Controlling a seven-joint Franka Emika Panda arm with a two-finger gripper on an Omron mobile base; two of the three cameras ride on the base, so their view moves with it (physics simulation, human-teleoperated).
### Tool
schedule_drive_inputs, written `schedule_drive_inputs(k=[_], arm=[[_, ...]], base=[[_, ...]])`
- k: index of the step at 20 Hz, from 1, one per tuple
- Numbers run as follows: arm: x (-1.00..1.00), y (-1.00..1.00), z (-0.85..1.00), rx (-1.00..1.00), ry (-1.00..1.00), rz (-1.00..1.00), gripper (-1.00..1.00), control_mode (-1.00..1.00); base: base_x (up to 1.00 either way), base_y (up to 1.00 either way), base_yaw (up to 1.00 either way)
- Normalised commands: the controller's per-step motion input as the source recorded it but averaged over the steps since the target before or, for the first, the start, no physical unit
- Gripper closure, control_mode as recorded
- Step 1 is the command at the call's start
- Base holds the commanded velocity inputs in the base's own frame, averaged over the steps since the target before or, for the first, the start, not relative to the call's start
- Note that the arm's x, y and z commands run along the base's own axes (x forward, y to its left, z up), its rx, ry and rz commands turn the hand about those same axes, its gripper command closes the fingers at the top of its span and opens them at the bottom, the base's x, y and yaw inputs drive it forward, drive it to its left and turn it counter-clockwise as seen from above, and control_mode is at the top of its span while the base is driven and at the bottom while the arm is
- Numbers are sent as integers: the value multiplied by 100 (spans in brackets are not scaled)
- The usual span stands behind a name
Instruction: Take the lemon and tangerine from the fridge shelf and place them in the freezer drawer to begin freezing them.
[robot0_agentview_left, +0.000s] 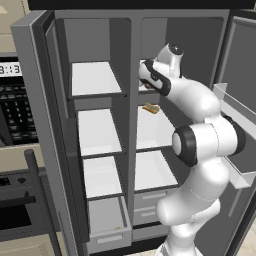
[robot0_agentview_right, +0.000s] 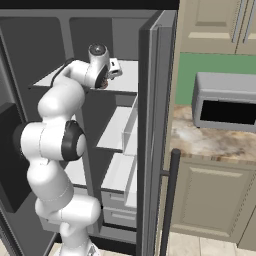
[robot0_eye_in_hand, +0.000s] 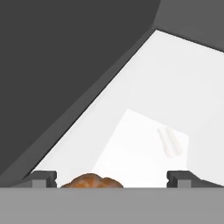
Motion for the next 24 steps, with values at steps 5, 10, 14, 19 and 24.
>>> schedule_drive_inputs(k=[5, 10, 14, 19, 24], arm=[[-4, 0, -39, 0, 9, 0, -100, -100], [-33, 0, -42, 0, 1, 0, -100, -100], [-19, 0, -41, 0, 0, 0, -100, -100], [0, 5, -36, -1, 1, 2, 100, -100], [-39, 1, -7, 0, -3, 5, 100, -100]], base=[[0, 0, 0], [0, 0, 0], [0, 0, 0], [0, 0, 0], [0, 0, 0]])
